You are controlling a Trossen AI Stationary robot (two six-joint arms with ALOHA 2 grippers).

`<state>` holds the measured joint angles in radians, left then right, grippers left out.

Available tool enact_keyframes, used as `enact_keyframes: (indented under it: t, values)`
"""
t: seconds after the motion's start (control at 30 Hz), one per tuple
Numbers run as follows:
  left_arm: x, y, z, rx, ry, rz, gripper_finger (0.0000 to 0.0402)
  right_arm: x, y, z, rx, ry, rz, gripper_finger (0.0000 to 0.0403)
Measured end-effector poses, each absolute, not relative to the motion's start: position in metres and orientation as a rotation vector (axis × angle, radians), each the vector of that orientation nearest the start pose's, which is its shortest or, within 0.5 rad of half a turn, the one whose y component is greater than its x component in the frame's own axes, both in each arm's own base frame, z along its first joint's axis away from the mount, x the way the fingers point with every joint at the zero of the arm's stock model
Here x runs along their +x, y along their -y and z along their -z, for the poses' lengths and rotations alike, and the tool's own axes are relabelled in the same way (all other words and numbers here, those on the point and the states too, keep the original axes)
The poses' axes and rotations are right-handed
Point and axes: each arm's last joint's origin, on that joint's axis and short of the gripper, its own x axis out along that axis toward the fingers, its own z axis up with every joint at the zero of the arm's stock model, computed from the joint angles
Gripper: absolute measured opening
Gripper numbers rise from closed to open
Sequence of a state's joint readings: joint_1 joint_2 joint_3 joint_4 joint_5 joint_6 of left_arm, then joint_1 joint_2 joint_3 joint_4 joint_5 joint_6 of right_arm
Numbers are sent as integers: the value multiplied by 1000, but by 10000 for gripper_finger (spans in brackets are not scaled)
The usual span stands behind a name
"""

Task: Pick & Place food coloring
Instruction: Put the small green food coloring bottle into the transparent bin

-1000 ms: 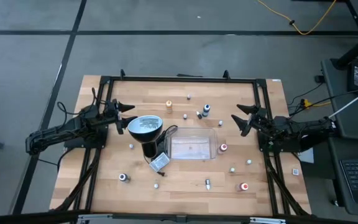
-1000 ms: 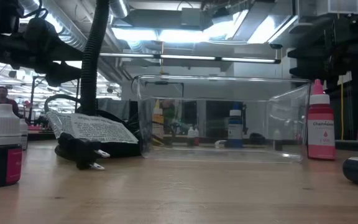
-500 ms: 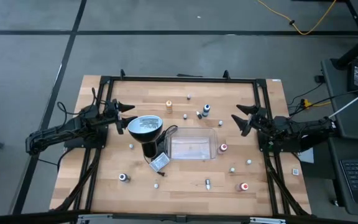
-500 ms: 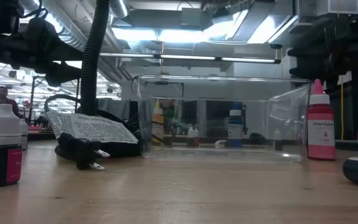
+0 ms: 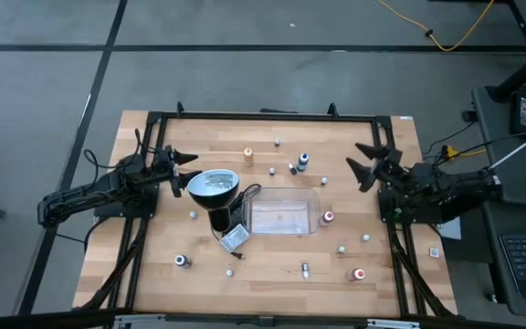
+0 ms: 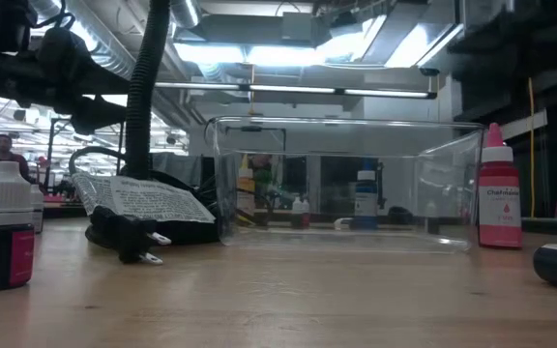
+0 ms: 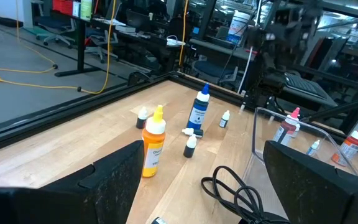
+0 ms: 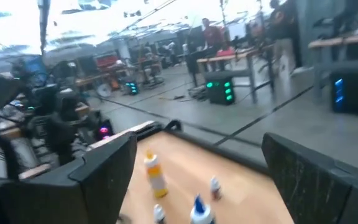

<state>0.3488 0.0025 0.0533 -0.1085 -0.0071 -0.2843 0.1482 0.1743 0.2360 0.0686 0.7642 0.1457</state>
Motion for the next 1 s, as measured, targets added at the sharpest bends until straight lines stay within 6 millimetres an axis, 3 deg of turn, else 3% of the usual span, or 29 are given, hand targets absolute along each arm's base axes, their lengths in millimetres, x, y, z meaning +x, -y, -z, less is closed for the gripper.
enact_keyframes:
  t: [0.33,0.53,0.77,1.0]
  values:
    - [88,-32,-171,-291,-6,-362,322,101,8,-354,188,80,764,347]
    - [88,-32,-171,-291,-6,-361,322,105,9,-415,300,9,830,347]
    - [88,-32,-171,-291,-6,-361,322,109,11,-448,556,-75,895,347]
    - [88,-32,-171,-291,-6,-362,322,118,16,-449,841,-298,943,347]
